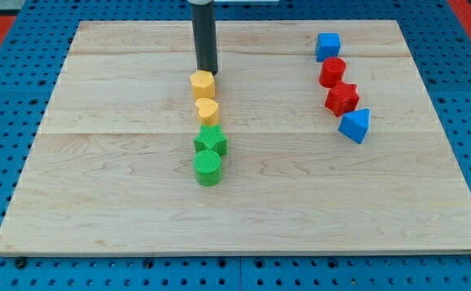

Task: Move the blue triangle between the yellow heart and red star

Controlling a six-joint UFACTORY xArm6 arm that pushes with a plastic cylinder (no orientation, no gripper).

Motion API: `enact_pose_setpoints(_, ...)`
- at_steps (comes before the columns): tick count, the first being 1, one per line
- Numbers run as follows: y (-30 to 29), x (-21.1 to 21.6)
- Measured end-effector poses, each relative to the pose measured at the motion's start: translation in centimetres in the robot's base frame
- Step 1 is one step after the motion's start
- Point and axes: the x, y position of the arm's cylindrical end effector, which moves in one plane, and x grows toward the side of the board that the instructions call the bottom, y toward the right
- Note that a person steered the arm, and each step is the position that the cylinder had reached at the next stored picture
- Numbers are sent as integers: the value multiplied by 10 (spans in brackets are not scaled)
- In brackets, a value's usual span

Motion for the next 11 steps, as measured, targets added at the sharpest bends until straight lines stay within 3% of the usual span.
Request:
enact_pose_setpoints(2, 125, -15)
enact_pose_setpoints(3, 112, 28)
enact_pose_setpoints(5, 180, 173)
enact_pose_setpoints(6, 242, 172)
enact_pose_setpoints(7, 241, 123)
enact_pose_setpoints(8, 230, 108)
enact_pose_setpoints(9, 179, 93)
enact_pose_setpoints(10, 133, 90)
enact_pose_setpoints(11, 123, 110)
